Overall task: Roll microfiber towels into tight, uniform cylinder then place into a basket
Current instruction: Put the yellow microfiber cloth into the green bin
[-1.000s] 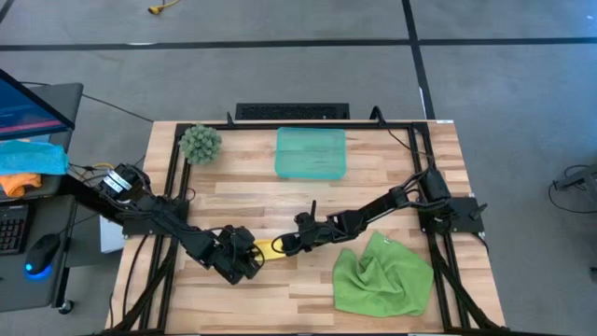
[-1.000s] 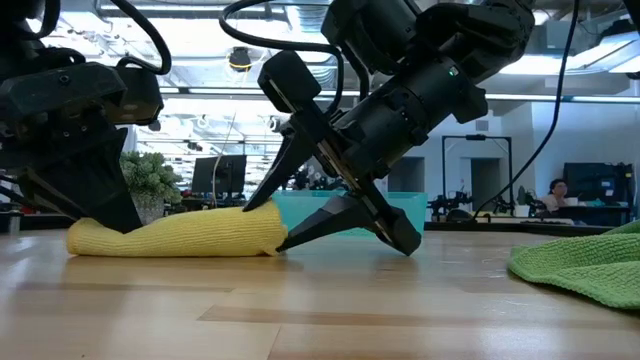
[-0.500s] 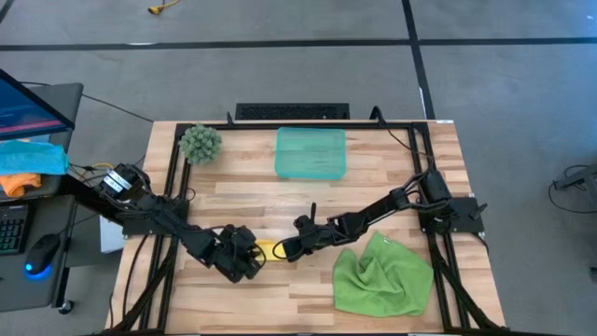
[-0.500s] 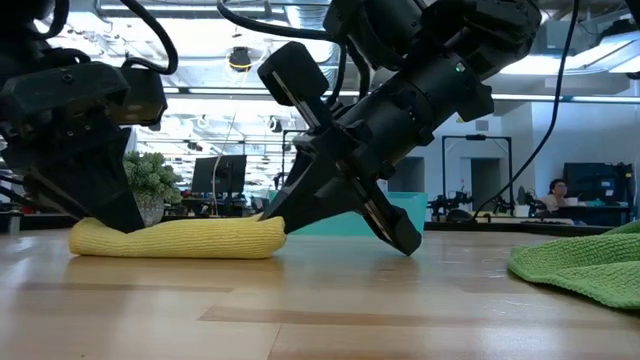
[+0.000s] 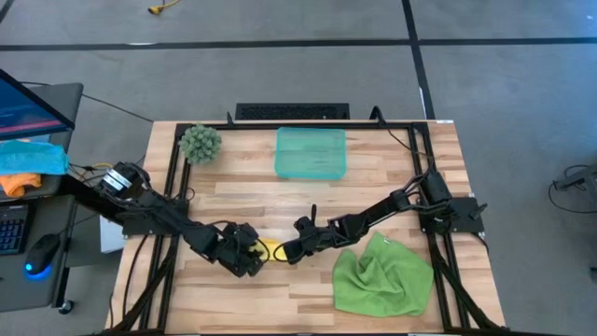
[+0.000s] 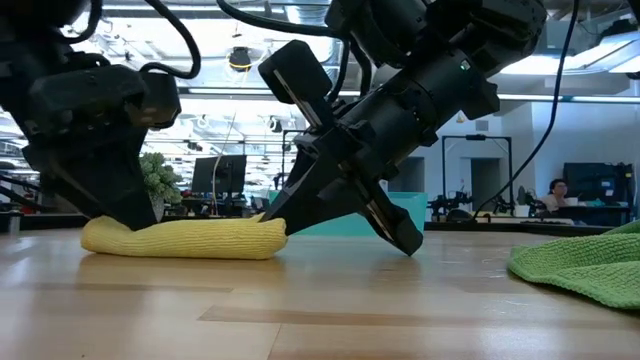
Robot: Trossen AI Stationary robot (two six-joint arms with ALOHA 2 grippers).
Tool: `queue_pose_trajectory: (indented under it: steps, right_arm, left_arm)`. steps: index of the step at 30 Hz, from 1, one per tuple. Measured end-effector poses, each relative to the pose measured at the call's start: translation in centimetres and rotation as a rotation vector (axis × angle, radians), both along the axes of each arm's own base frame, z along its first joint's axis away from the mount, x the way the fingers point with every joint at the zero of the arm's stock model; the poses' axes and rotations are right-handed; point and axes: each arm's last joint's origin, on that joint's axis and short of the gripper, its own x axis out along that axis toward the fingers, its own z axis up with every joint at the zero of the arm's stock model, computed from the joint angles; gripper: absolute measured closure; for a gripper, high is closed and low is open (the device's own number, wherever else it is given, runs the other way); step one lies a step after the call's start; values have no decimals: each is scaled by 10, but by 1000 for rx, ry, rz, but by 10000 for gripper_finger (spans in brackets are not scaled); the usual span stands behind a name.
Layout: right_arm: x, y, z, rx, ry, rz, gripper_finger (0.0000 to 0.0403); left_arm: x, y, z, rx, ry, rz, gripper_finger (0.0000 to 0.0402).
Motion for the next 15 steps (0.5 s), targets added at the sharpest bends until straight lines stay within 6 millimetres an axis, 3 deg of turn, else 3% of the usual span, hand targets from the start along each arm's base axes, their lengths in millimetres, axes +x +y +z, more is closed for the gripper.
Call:
queue_pose_trajectory:
  steps: [7,15]
  right_arm:
    - [0,0,0,-6,-1,8,388]
    - [0,0,0,-18,-1,20,386]
  left_arm:
    - [0,2,10,17,5,-152,190]
    - [-19,10,50,-1,-49,-183,189]
